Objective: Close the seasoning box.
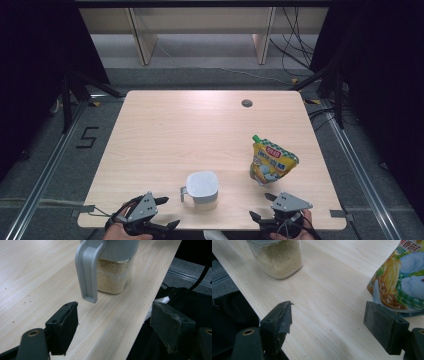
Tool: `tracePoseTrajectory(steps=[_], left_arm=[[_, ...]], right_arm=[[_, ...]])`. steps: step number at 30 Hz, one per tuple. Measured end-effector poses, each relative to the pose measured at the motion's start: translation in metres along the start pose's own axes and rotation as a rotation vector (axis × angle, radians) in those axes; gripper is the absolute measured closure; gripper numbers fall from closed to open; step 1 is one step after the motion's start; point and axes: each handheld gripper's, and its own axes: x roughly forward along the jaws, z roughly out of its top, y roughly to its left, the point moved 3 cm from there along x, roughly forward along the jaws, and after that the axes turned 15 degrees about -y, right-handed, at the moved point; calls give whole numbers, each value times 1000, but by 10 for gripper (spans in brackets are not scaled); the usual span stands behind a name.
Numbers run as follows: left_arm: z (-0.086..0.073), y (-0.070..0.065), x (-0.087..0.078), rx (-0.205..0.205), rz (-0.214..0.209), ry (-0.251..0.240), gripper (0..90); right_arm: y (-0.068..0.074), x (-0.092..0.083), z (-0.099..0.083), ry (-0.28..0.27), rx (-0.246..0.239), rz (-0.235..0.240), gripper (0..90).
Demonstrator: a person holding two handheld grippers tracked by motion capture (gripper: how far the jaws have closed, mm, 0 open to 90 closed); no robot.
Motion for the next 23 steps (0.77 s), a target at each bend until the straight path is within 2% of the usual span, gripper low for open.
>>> tracePoseTrajectory(steps=[1, 3, 5, 8, 9, 11, 12, 13, 14, 15, 16, 17, 19, 20, 21, 23], left_arm=[[0, 1, -1, 16, 4, 22, 219], [0, -1, 0, -6, -7, 5, 219], [0, 0, 1, 8, -11, 16, 220], [-1, -2, 3, 0, -10, 8, 219], [-1, -1, 2, 10, -16, 21, 219], [-2, -2, 4, 1, -14, 8, 219], [-2, -2, 4, 3, -11, 9, 219], [-2, 0, 3, 24, -10, 25, 219], [-1, -1, 3, 7, -10, 17, 219], [-1, -2, 4, -11, -9, 4, 220], [-1, 1, 2, 26, -7, 36, 219], [-2, 0, 4, 11, -7, 8, 219], [-2, 1, 3, 10, -5, 21, 219], [-2, 1, 4, 2, 5, 10, 220], [-1, 4, 2, 14, 1, 33, 220], [1, 7, 2, 0, 21, -1, 220]], right_arm=[[0, 0, 0, 2, 7, -6, 237], [0, 0, 0, 4, 5, -7, 237], [0, 0, 0, 4, 4, -6, 237], [0, 0, 0, 6, 3, -5, 236], [0, -1, 0, 10, 1, -4, 235], [0, -1, -1, 15, 9, 1, 235], [0, -1, -1, 15, 8, 0, 235], [0, 0, -1, 6, 5, 0, 235], [0, 1, -1, 17, 20, 25, 235], [0, 1, -1, 17, 20, 28, 235], [0, 1, -2, 17, 16, 24, 235], [0, 0, -1, 17, 11, 2, 235], [0, 0, -2, 24, 13, 2, 233], [0, 0, -2, 24, 18, -3, 232], [0, 0, -3, 31, 24, -3, 233], [-1, 0, -3, 35, 22, -1, 233]])
